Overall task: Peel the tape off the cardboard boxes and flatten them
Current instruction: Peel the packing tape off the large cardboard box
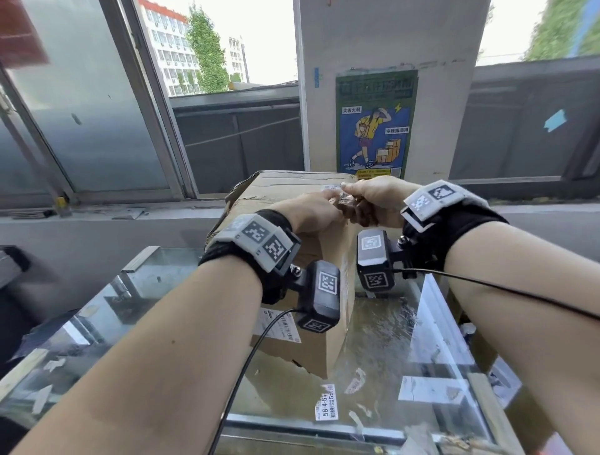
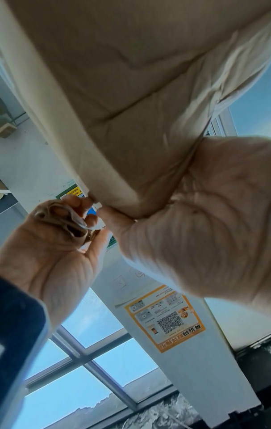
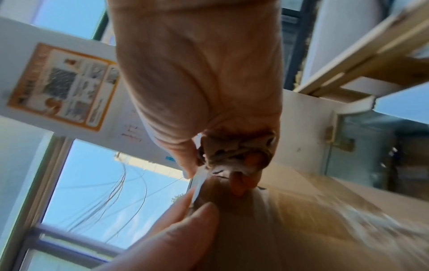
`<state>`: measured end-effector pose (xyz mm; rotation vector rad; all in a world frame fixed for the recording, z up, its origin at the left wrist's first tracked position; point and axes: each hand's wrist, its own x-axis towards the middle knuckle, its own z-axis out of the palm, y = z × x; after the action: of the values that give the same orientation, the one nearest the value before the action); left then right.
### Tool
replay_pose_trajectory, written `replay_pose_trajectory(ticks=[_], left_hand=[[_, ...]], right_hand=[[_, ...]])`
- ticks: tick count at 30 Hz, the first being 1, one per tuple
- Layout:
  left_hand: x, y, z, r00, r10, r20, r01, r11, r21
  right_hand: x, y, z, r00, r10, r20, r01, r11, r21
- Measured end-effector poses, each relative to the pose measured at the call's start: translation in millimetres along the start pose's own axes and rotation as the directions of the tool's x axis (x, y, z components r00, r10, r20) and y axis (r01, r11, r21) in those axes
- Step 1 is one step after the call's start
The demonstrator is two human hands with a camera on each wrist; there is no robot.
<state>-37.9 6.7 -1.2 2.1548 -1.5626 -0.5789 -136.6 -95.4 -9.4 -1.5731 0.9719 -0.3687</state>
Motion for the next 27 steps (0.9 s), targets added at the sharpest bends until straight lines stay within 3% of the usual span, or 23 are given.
replay_pose_trajectory(ticks=[8,13,20,27], left_hand=[[0,3,-2,0.998,0.055,-0.015,-0.055,0.998,0.030],[7,2,-1,0.998,0.052,-0.021,-0.052,0.998,-0.020],[10,-4,-11,1.000,0.005,-0.011,-0.006,0.997,-0.073],[14,-7,-3,0.984,-0.026,-0.176,0.028,1.000,0.013]], right_hand=[[4,22,6,0.996,-0.080,-0.039,0.088,0.955,0.282],[1,27,6,0.985,-0.153,-0.084,0.169,0.960,0.225],[-7,29,-4,0.979,-0.197,0.056,0.181,0.960,0.214],[-2,26,5,0.988,-0.153,0.033,0.139,0.954,0.264]])
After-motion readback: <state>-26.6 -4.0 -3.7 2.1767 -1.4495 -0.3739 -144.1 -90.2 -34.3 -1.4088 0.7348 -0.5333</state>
